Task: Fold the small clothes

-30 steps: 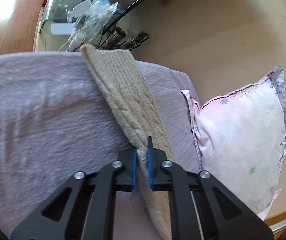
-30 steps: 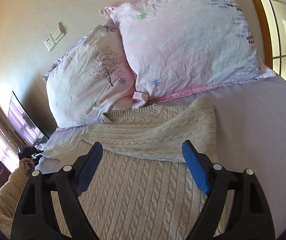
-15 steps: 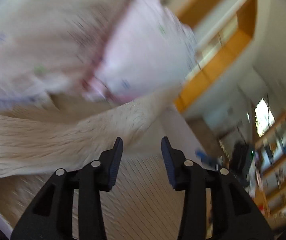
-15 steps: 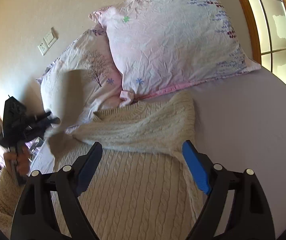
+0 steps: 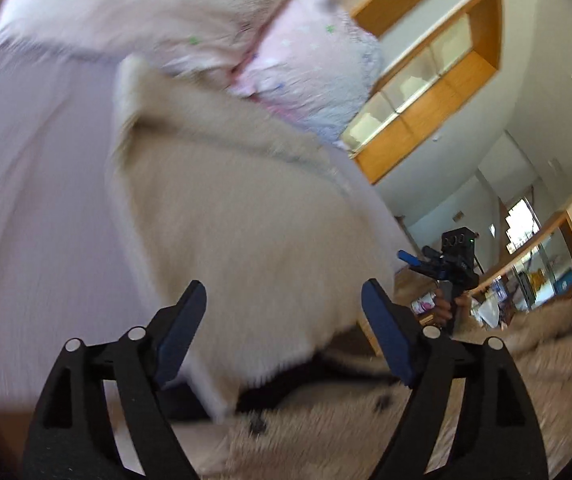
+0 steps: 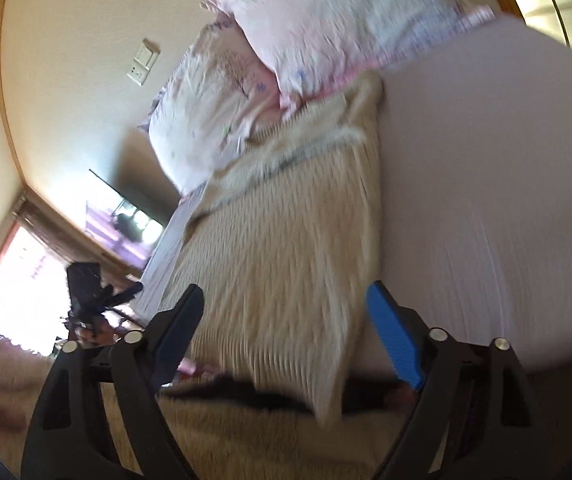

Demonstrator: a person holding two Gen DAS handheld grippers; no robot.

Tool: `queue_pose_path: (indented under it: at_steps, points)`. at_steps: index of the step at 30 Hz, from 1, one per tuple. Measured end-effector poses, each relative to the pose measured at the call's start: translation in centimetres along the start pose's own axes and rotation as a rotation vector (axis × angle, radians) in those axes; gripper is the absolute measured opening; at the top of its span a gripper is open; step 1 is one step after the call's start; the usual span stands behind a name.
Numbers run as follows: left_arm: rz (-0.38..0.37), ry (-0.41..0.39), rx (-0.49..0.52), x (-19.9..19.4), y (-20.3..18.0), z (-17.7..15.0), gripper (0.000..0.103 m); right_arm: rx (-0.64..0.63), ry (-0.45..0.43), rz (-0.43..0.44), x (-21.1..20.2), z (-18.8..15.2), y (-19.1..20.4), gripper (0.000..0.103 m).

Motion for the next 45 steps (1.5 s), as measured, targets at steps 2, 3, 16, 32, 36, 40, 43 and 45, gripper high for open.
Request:
queue_pose_path:
  at_steps: [2, 3, 16, 32, 36, 40, 43, 45]
  points:
    - [0.039, 0.005, -0.060, -0.8, 1.5, -2.4, 0.080, 0.043, 0.049, 0.002, 0.5, -1.4, -1.1, 0.076]
    - [0.049, 0.005, -0.101, -0.8, 2.4, -3.6, 0.080, 0.067, 0.081, 0.007, 1.2, -2.3, -1.6, 0.072]
    - [-0.076, -0.031, -0.308, 3.4, 5.8, -6.3, 0.013, 0.102, 0.111, 0.194, 5.9, -4.6, 0.8, 0.009]
    - [-0.001, -0.351, -0.066, 1.6, 4.6, 18.6, 0.006, -0.087, -0.326, 0.167, 4.7, 21.7, 9.6, 0.008]
    - [0.153, -0.379, -0.086, 5.4, 9.7, 25.3, 0.007, 0.024, -0.336, -0.083, 11.9, 28.9, 6.5, 0.008]
    - [0.210, -0.322, -0.232, 7.9, 15.0, 26.3, 0.027, 0.221, -0.161, -0.316, 17.7, 29.3, 1.8, 0.051]
    - [0.199, -0.365, -0.231, 5.5, 15.1, 25.2, 0.072, 0.200, -0.259, -0.289, 15.8, 28.7, 1.9, 0.085]
    - [0.212, -0.335, -0.219, 4.5, 15.2, 24.3, 0.072, 0.189, -0.292, -0.247, 14.4, 28.3, 2.4, 0.090]
Point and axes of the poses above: each gripper's, at about its wrist camera, not at the fingertips, and x roughly the way its jaws point, y to its left, z to its top, the point moved 7 cm from there along x, roughly the way its jaws point, and after that the axes turned 13 degrees about -z, right-handed, at the moved point
